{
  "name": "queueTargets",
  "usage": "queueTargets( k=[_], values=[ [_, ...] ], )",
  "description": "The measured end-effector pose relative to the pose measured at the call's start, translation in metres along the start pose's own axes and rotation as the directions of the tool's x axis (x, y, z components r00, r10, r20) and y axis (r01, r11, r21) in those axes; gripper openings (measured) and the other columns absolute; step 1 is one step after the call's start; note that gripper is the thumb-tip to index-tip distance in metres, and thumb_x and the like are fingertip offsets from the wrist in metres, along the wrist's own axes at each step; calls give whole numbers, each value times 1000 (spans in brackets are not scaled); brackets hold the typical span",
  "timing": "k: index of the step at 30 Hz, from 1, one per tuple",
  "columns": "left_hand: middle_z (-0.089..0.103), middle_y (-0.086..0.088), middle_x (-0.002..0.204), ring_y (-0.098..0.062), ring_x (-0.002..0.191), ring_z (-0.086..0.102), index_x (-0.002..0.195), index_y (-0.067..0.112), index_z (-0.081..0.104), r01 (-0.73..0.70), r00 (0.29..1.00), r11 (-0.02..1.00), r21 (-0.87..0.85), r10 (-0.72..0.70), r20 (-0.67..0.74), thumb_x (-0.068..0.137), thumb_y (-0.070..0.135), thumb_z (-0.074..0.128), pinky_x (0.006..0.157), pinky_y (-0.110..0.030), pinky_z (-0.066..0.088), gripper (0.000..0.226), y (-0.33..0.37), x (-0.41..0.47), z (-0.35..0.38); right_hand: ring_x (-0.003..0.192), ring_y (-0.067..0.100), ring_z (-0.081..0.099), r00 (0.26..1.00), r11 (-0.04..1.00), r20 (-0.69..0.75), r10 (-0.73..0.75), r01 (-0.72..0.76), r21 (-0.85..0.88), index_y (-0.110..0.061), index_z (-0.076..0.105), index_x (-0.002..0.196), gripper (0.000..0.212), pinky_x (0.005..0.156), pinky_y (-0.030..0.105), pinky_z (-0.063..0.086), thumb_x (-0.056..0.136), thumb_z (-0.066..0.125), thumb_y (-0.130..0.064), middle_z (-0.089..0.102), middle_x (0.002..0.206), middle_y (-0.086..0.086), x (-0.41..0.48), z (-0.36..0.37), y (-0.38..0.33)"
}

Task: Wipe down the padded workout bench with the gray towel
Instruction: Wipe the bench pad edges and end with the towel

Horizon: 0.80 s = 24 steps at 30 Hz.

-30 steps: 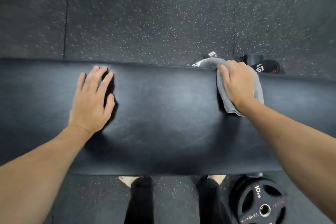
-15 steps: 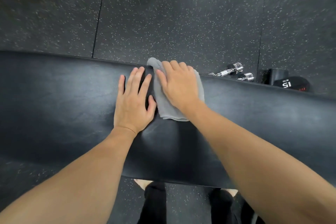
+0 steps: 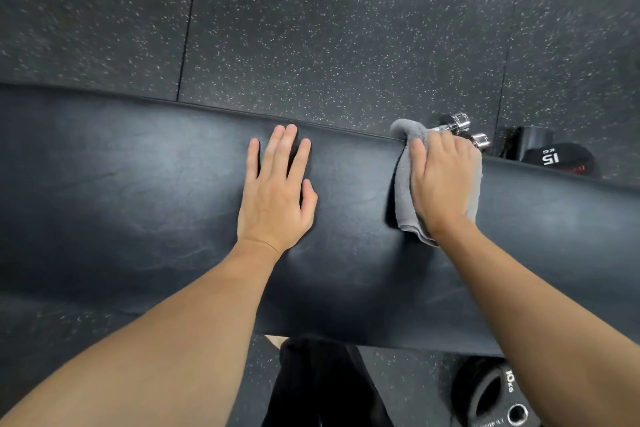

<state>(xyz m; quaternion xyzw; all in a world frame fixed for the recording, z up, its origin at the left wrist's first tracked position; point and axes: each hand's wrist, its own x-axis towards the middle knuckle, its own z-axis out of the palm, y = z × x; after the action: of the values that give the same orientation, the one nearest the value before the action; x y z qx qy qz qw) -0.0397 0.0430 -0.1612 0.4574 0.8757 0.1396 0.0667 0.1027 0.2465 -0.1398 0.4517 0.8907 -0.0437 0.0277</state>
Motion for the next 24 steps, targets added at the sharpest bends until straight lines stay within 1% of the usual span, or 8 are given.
queueTargets(
  k=[4,7,11,16,18,20,22,24],
  values=[
    [35,-19,163,-34,155,27,150,4,44,-3,1000,1000,-1,3,22,97,20,37,125,-61,20,56,-1,1,-1,103,36,53,988,987,95,-123,111,120,-12,60,107,41,100,45,37,106,27,-37,62,110,12,4,8,-82],
    [36,-18,163,-33,155,27,152,0,39,7,1000,1000,17,-8,30,95,17,34,125,-61,23,60,-3,-1,0,99,31,58,980,970,54,-192,182,160,-14,64,112,44,98,43,42,105,29,-39,66,107,7,6,18,-130],
    [38,-18,162,-33,154,30,152,-2,39,19,999,1000,24,-20,41,93,17,34,124,-60,25,62,0,1,-3,93,27,58,976,963,11,-216,211,165,-16,65,108,41,91,40,41,106,32,-39,66,99,3,7,23,-127],
    [40,-17,161,-33,154,32,152,-2,41,8,998,1000,-3,-8,56,93,17,33,124,-60,25,62,0,0,-6,91,27,56,979,966,-8,-203,201,164,-16,66,107,39,90,38,40,106,35,-39,66,97,3,6,23,-130],
    [41,-16,161,-32,153,32,151,-1,43,16,999,998,-60,-13,51,94,17,34,125,-59,23,60,1,1,-8,90,27,56,982,969,-22,-187,188,162,-15,66,105,39,89,39,40,106,35,-39,65,95,3,5,24,-129],
    [41,-15,161,-31,154,31,151,0,45,-4,998,985,-173,14,57,95,15,40,128,-55,19,58,-4,2,-14,91,29,56,983,972,-34,-178,181,148,-15,65,103,39,89,39,40,107,35,-38,65,94,4,4,21,-129],
    [39,-13,163,-29,155,30,150,1,46,-82,992,975,-206,100,76,96,15,49,128,-52,18,56,-28,-4,-24,93,32,57,985,978,-30,-172,174,118,-13,65,103,39,91,42,41,107,35,-37,66,96,7,2,18,-133],
    [35,-12,165,-29,156,28,150,3,47,-92,991,984,-155,105,79,98,18,49,128,-52,19,54,-77,-17,-42,98,35,55,985,981,10,-173,171,95,-11,63,106,39,95,45,40,108,33,-35,65,102,11,0,15,-136]
  ],
)
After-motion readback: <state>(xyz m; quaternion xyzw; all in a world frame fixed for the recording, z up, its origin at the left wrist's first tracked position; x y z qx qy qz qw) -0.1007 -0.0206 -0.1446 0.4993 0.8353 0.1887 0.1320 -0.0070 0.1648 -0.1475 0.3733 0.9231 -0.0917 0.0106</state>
